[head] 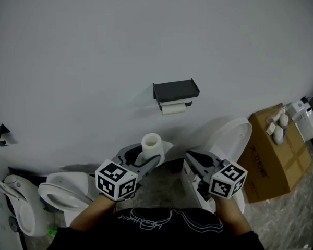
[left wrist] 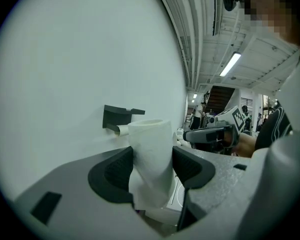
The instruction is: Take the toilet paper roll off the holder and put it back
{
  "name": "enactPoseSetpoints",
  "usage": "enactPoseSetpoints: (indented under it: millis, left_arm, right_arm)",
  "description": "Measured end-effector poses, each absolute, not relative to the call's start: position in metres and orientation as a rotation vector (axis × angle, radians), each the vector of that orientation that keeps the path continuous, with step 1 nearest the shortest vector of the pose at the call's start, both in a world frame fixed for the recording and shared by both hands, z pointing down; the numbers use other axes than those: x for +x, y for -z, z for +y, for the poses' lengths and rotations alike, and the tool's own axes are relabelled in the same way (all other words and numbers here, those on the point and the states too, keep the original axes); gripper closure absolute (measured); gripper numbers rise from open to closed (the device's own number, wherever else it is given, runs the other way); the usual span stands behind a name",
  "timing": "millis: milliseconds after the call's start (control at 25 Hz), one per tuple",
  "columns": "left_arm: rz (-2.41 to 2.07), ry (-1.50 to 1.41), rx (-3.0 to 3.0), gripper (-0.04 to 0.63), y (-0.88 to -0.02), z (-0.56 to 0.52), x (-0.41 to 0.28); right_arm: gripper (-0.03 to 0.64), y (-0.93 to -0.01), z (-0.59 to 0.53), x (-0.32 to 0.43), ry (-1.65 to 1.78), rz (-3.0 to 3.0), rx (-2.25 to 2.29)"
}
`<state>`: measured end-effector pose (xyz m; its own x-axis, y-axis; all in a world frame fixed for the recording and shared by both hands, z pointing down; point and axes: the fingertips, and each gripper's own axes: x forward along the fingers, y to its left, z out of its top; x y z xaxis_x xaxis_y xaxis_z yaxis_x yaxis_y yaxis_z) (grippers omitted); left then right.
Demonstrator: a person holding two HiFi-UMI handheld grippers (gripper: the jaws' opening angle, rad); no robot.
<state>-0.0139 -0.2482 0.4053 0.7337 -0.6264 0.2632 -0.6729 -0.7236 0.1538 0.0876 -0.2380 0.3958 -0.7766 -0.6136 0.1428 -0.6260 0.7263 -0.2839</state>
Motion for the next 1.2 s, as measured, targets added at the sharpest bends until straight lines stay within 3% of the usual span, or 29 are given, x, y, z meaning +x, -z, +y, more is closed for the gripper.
enactPoseSetpoints:
  millis: [1200]
  left_arm:
    - [-1.060,-0.303,2.825,0.348,-0.339,-0.292,0.010]
  right_arm:
    - [0.614,-0.393,-0.266,0.120,-0.524,-2.888,1.100]
